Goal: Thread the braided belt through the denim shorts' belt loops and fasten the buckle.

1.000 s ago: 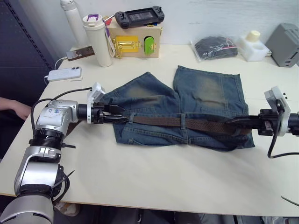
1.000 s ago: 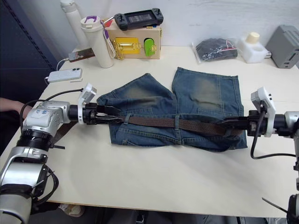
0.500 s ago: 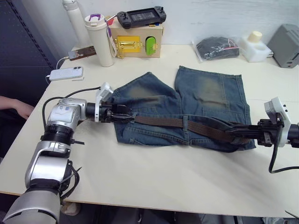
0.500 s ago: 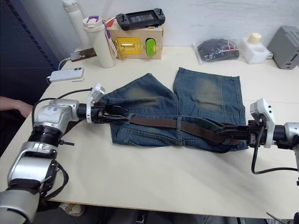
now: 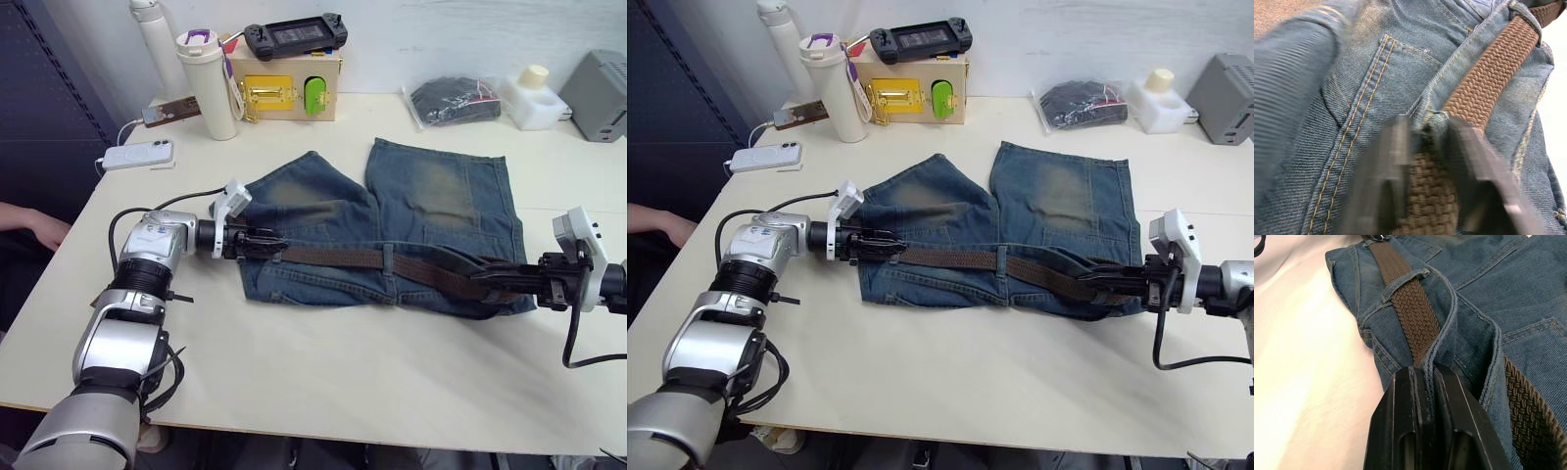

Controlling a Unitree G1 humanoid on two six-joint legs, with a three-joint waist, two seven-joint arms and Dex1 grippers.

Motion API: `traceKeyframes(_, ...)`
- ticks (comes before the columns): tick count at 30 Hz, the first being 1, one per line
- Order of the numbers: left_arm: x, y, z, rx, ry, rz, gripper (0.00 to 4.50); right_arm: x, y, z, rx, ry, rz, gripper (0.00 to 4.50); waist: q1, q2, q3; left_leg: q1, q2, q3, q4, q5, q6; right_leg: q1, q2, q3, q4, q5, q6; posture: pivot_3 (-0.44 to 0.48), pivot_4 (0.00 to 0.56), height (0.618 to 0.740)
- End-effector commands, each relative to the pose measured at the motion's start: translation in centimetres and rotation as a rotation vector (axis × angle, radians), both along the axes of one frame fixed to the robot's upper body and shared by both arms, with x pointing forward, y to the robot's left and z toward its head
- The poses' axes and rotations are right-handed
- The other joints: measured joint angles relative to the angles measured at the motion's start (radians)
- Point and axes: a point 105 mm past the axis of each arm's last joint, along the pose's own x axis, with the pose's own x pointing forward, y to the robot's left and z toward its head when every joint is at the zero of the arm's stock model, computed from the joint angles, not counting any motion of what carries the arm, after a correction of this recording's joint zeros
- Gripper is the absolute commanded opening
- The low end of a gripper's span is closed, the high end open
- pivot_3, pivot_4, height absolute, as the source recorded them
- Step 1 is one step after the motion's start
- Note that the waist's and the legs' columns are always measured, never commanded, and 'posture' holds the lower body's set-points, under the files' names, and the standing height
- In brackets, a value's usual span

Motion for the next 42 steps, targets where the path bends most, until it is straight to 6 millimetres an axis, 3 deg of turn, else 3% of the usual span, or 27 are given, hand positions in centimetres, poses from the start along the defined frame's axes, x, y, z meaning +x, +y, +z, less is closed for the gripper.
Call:
traceKeyframes(1,0.1,-0.1,1.9,-0.016,-0.074,-0.027,0.03,0.5,0.2,1.0,-0.024,-0.074,0.005,0.00,0.000,0.000,0.000,0.000,0.000,0.000,0.000,0.000,0.000,0.000,0.000,0.000,0.000,0.000,0.000,0.000,0.150,0.645)
traceKeyframes(7,1.0,0.0,2.4,-0.012,-0.143,0.020,0.03,3.2,-0.4,1.8,-0.038,-0.172,-0.113,0.00,0.000,0.000,0.000,0.000,0.000,0.000,0.000,0.000,0.000,0.000,0.000,0.000,0.000,0.000,0.000,0.000,0.150,0.645)
traceKeyframes(9,0.9,0.1,4.0,-0.052,-0.213,0.012,0.03,3.6,-0.7,2.4,-0.026,-0.205,-0.147,0.00,0.000,0.000,0.000,0.000,0.000,0.000,0.000,0.000,0.000,0.000,0.000,0.000,0.001,0.000,0.000,0.000,0.150,0.645)
traceKeyframes(13,-1.6,0.2,6.9,-0.072,-0.511,-0.046,0.03,1.1,-0.1,3.1,-0.015,-0.225,-0.075,0.00,0.000,0.000,0.000,-0.001,0.000,-0.001,0.000,0.000,0.000,0.000,0.000,0.000,0.001,0.000,0.000,0.000,0.150,0.645)
traceKeyframes(16,-5.0,0.5,7.2,-0.061,-0.668,-0.056,0.03,-0.9,0.7,3.3,-0.023,-0.249,-0.046,0.00,-0.004,0.000,0.000,0.000,0.000,-0.001,-0.002,0.000,0.000,0.000,0.000,0.000,0.000,0.000,0.000,0.000,0.150,0.645)
traceKeyframes(19,-8.8,0.3,5.9,0.056,-0.899,-0.052,0.03,-3.1,1.8,2.7,-0.044,-0.264,-0.035,0.00,-0.006,0.001,0.000,0.003,0.001,0.000,-0.002,0.000,0.000,0.001,0.000,0.000,0.000,0.000,0.000,0.000,0.150,0.645)
traceKeyframes(21,-11.5,0.7,3.7,0.192,-1.067,-0.098,0.03,-5.0,2.5,1.1,-0.119,-0.232,-0.002,0.00,0.000,0.000,-0.001,0.003,0.001,0.000,-0.002,0.000,0.000,0.002,0.000,0.000,-0.001,0.000,0.000,0.000,0.150,0.645)
traceKeyframes(25,-14.3,1.3,1.1,0.272,-1.135,-0.138,0.03,-8.2,2.3,-1.1,-0.154,0.015,0.025,0.00,0.029,0.000,-0.001,0.004,0.001,0.002,0.002,0.000,0.001,0.005,-0.001,-0.001,-0.004,0.000,-0.001,0.000,0.150,0.645)
traceKeyframes(30,-16.4,1.3,-1.3,0.338,-1.131,-0.226,0.03,-8.6,1.3,-1.6,-0.189,0.146,-0.002,0.00,0.048,0.000,-0.001,0.000,0.001,0.004,0.005,0.000,0.004,0.006,-0.002,-0.001,-0.009,-0.001,-0.003,0.000,0.150,0.645)
traceKeyframes(31,-16.5,1.2,-1.5,0.338,-1.132,-0.235,0.00,-8.7,1.2,-1.7,-0.199,0.155,0.009,0.91,0.052,0.000,-0.001,0.000,0.001,0.004,0.005,0.000,0.004,0.006,-0.002,-0.001,-0.009,-0.001,-0.003,0.000,0.150,0.645)
traceKeyframes(35,-17.0,1.2,-1.8,0.346,-1.129,-0.270,1.75,-8.9,0.1,-1.9,-0.247,0.177,0.026,2.86,0.055,0.000,-0.001,0.000,0.001,0.003,0.004,0.000,0.004,0.005,-0.002,-0.002,-0.009,-0.001,-0.003,0.000,0.150,0.645)
traceKeyframes(38,-17.9,1.7,-2.7,0.365,-1.026,-0.315,3.13,-9.3,-1.3,-1.3,-0.272,0.175,0.039,4.34,0.052,0.000,-0.001,0.001,0.001,0.004,0.003,0.000,0.004,0.005,-0.002,-0.002,-0.009,-0.001,-0.002,0.000,0.150,0.645)
traceKeyframes(40,-18.4,1.9,-2.5,0.356,-0.969,-0.322,4.03,-9.8,-1.5,-0.3,-0.243,0.176,0.066,4.50,0.052,0.000,-0.001,0.001,0.001,0.004,0.003,0.000,0.004,0.005,-0.002,-0.002,-0.009,-0.001,-0.002,0.000,0.150,0.645)
traceKeyframes(42,-18.9,2.1,-1.7,0.326,-0.890,-0.317,4.03,-10.2,-1.4,1.5,-0.182,0.154,0.101,4.50,0.052,0.001,-0.001,0.001,0.001,0.004,0.003,0.000,0.004,0.005,-0.002,-0.002,-0.009,-0.001,-0.002,0.000,0.150,0.645)
